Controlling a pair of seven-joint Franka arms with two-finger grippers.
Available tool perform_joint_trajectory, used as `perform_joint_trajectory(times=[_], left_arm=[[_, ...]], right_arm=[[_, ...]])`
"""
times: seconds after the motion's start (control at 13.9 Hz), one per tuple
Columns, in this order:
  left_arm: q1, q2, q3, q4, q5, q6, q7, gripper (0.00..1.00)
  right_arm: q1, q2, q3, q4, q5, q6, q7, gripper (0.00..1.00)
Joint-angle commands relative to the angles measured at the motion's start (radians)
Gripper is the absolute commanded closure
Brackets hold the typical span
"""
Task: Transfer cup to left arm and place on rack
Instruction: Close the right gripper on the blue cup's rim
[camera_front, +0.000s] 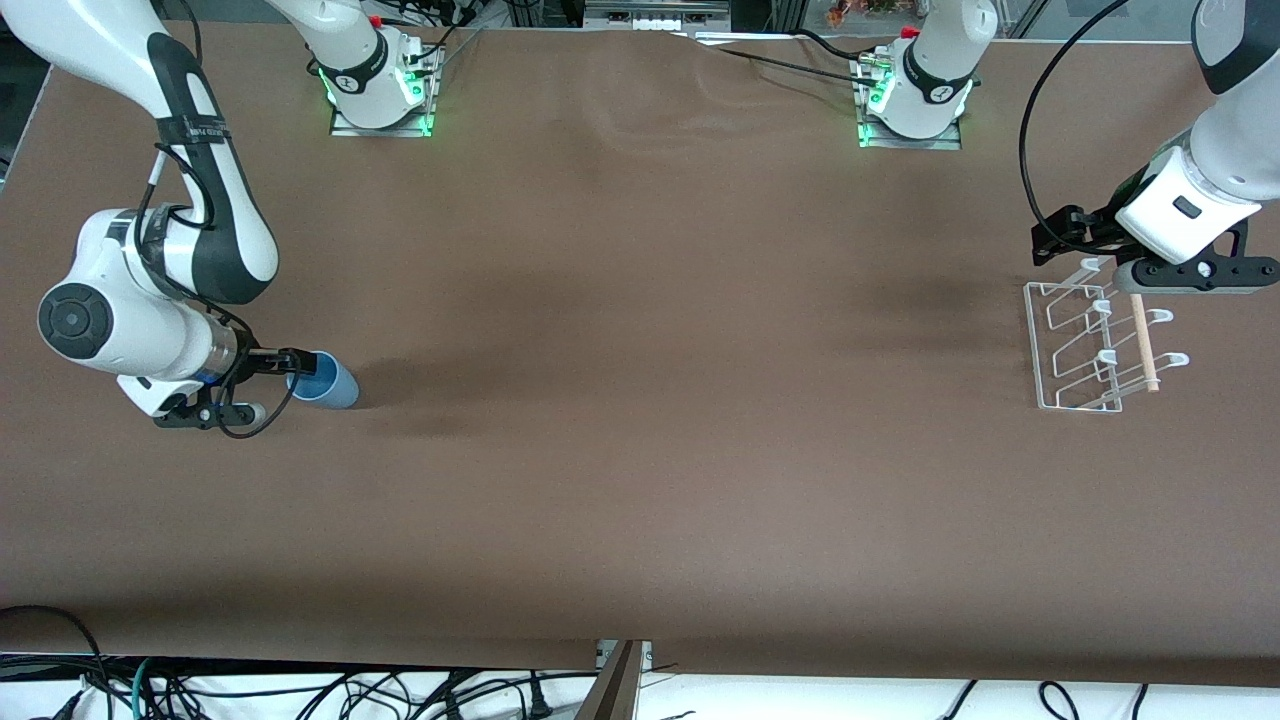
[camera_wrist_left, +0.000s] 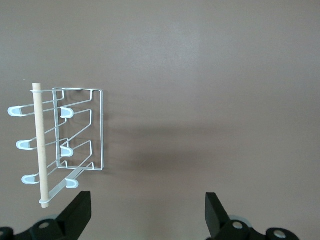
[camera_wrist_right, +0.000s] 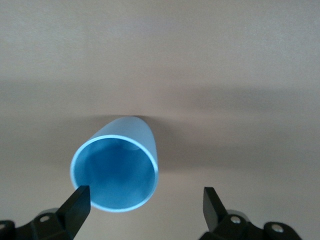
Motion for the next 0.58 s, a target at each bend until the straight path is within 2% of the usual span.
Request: perform_joint_trajectory(times=[0.0, 0.36, 0.5], left_arm=[[0.007, -0.013, -0.005, -0.007, -0.019, -0.007, 0.003, 0.0], [0.007, -0.01, -0.005, -0.007, -0.019, -0.006, 0.001, 0.0], [0.007, -0.01, -0.005, -0.007, -0.019, -0.004, 0.001, 0.0]], right_arm=[[-0.015, -0.007, 0.008, -0.066, -0.008, 0.086, -0.022, 0.0], [-0.016, 0.015, 0.008, -0.109, -0.002, 0.169, -0.027, 0.02], [-0.018, 0.019, 0.009, -0.109, -0.003, 0.174, -0.029, 0.46]])
